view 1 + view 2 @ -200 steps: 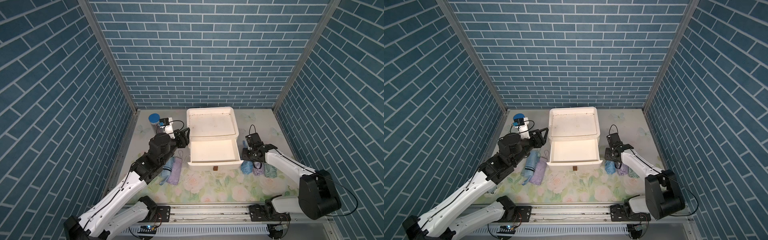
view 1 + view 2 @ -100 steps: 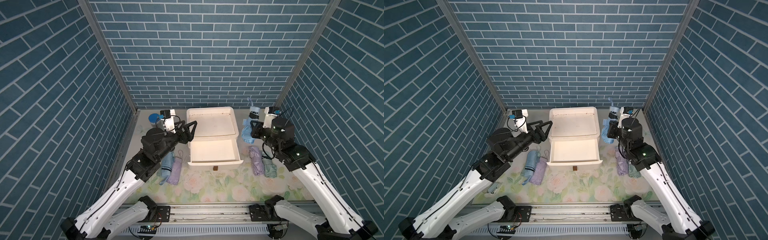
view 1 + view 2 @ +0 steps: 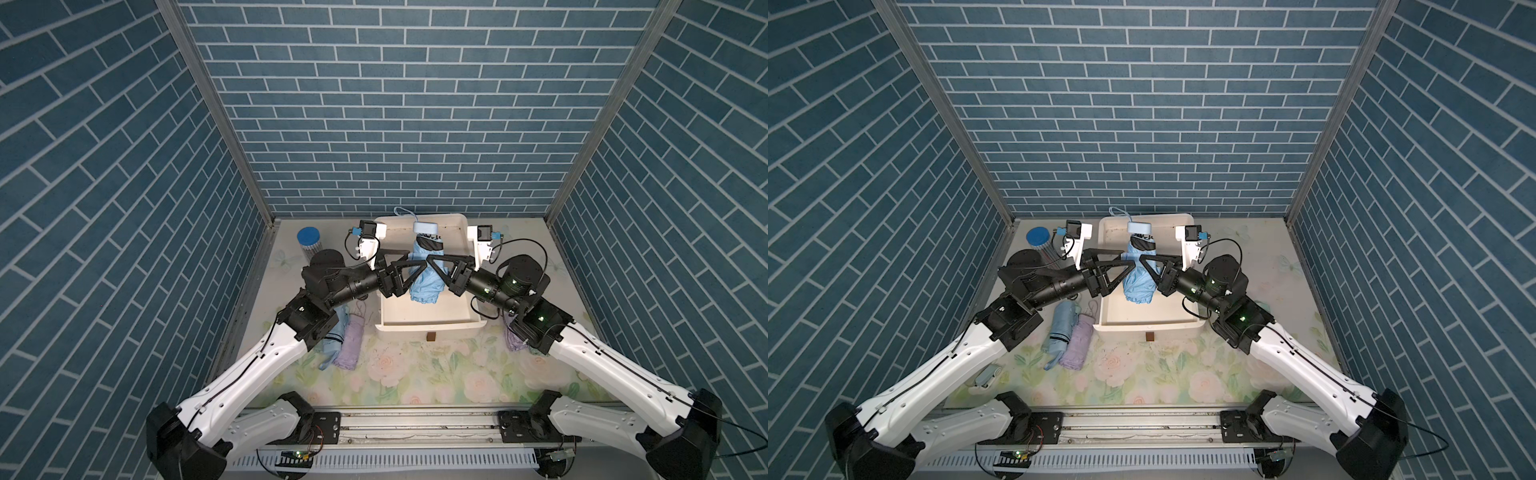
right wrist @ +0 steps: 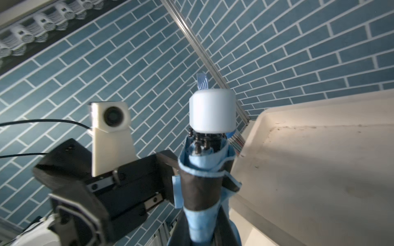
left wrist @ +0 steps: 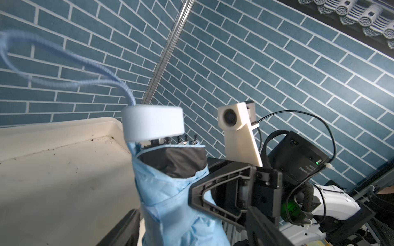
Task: Place the umbrella in the drawer by color
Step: Pick up the umbrella from the center of the board.
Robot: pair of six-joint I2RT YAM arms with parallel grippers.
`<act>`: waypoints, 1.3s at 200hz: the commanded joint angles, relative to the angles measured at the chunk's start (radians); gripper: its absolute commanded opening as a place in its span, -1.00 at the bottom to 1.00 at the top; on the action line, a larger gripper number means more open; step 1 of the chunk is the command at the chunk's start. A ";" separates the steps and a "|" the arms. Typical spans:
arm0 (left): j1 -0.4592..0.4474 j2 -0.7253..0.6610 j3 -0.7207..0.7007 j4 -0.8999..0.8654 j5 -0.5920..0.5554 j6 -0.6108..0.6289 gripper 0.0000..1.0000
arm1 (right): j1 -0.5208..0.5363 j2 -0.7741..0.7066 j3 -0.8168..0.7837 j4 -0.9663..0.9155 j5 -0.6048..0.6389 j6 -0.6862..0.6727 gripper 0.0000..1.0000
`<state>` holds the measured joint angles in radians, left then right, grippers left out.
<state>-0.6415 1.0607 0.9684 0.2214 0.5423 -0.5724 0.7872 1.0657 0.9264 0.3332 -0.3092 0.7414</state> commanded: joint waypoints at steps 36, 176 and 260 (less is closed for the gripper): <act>0.001 -0.028 -0.034 0.072 0.083 -0.019 0.55 | 0.017 -0.042 -0.027 0.298 -0.011 0.085 -1.00; -0.024 0.048 0.083 -0.163 -0.027 0.136 -0.89 | 0.032 -0.075 -0.049 0.083 0.152 0.069 -0.04; -0.101 0.100 0.263 -0.591 -0.350 0.534 -0.90 | 0.006 -0.226 0.220 -0.827 0.818 -0.012 0.33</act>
<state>-0.6846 1.1625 1.1656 -0.2649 0.2958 -0.2138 0.8005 0.8886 1.1145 -0.2081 0.3099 0.7765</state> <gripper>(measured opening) 0.141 0.668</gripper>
